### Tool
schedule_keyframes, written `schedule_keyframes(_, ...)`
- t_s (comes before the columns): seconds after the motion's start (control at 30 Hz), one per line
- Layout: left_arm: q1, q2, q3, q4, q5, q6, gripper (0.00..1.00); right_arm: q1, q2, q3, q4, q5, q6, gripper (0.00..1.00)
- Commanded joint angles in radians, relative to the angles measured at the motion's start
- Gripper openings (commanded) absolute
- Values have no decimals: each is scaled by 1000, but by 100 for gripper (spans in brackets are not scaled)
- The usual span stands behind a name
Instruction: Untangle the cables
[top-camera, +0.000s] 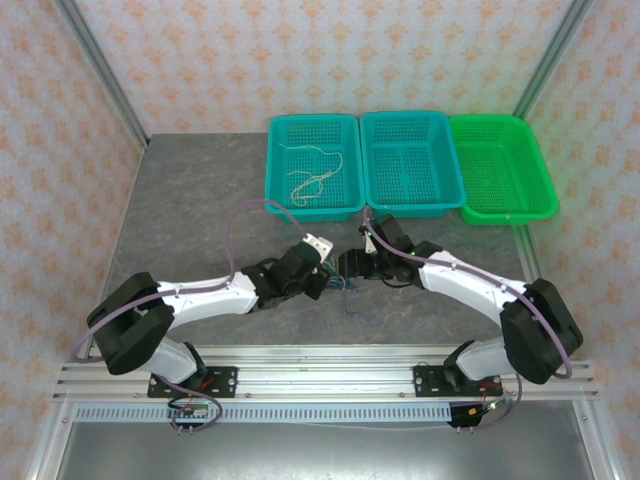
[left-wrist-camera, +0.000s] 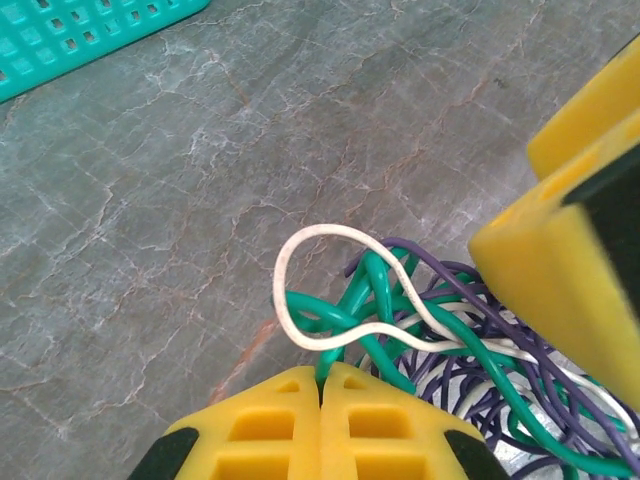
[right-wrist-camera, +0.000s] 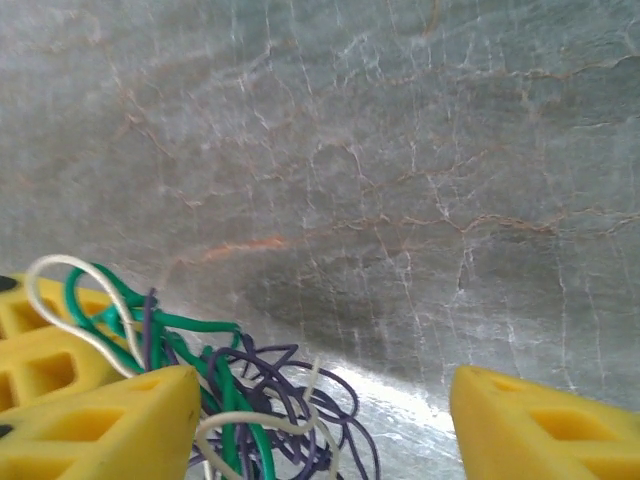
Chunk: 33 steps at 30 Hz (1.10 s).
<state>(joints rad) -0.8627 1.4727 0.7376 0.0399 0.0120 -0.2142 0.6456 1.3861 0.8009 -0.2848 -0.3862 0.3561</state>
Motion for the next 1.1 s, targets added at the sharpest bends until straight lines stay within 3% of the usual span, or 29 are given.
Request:
schedule_keyframes(0.0,-19,-13,-11,-20,-56,23,0,9,20,33,-24,58,20,52)
schedule_keyframes(0.13,-25,-24,-22,-17,-76,16,0,10,19,21,28,61,56,17)
schedule_keyframes(0.2,-25,-34,-26,-15,-87,12,0,9,23,19,39,55,63,3)
schedule_keyframes(0.23,-25,-40,-27,-16,-95,10,0,10,20,17,42,61,68,0)
schedule_keyframes(0.47,-25,-55,-36,-39,-160,-7,0,9,-51,-42,79,212,124,0)
schedule_keyframes(0.73,-25,-81,-56,-145,-388,-92,0,-2,-154,-80,-116,737,217,0)
schedule_keyframes(1.07,-12,-64,-58,-247,-531,-202,0,-172,-386,-137,-278,1005,314,0)
